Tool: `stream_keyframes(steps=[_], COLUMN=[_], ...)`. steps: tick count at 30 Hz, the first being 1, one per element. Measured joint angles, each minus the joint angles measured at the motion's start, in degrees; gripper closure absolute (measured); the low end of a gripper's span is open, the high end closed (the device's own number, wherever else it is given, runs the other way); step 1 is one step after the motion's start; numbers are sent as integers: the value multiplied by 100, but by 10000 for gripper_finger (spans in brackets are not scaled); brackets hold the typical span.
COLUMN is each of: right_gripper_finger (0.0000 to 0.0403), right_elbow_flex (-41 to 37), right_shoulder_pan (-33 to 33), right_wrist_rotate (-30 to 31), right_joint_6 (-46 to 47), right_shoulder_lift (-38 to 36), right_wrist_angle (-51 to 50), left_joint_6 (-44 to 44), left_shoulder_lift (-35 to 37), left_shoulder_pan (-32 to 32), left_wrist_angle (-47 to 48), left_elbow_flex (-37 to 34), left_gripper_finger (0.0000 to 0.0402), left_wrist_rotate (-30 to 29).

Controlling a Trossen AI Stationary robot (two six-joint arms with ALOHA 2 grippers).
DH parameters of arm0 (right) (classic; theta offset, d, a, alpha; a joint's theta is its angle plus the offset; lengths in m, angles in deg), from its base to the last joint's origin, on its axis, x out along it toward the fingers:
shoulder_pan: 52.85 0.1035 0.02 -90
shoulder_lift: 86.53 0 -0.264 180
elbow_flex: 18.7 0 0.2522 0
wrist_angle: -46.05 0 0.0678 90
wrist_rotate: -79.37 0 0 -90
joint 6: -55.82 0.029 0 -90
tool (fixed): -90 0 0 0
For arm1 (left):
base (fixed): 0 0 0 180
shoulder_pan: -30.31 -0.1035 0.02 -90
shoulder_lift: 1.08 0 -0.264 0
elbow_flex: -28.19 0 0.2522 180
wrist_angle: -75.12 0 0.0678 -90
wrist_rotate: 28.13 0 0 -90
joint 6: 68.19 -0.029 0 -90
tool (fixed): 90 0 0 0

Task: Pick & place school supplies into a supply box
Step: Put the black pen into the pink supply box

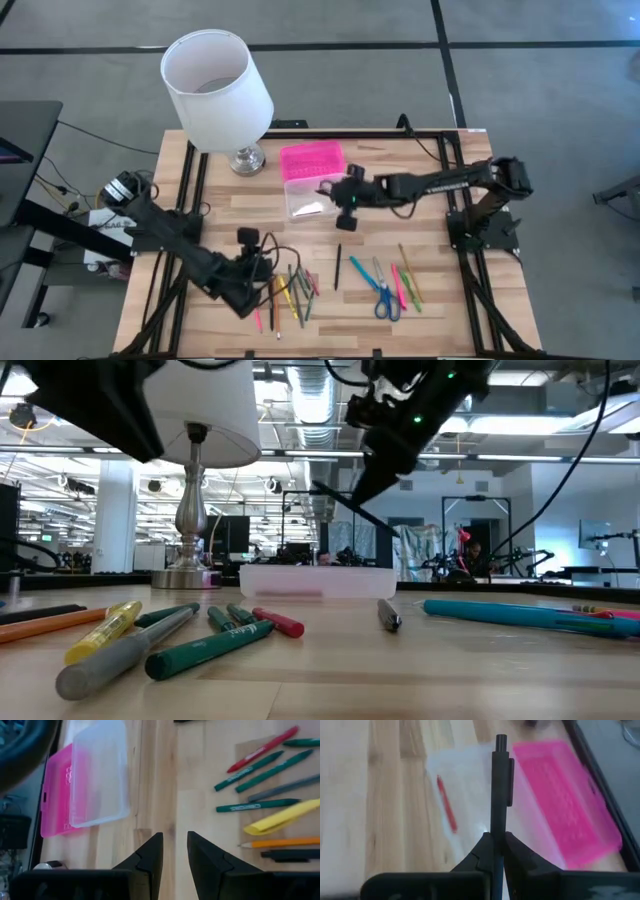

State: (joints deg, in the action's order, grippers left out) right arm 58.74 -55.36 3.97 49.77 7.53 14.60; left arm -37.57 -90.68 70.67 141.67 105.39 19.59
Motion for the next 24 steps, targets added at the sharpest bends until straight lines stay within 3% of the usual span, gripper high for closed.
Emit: stream_keyframes(steps=[5, 11, 24], right_gripper_finger=[395, 395, 381], right_elbow_flex=[0, -7, 0], right_shoulder_pan=[-639, -957, -980], right_wrist_rotate=[-810, -1271, -1256], right_joint_6=[-335, -446, -452], right_shoulder_lift=[0, 323, 1231], right_wrist_angle=[556, 987, 1363], left_joint_6=[379, 478, 584], left_shoulder_lift=[0, 0, 0], left_shoulder_pan=[443, 698, 706], left_wrist_angle=[102, 102, 202], left_elbow_flex=[0, 0, 0], left_gripper_finger=[319, 319, 319], left_wrist_rotate=[-267, -604, -577])
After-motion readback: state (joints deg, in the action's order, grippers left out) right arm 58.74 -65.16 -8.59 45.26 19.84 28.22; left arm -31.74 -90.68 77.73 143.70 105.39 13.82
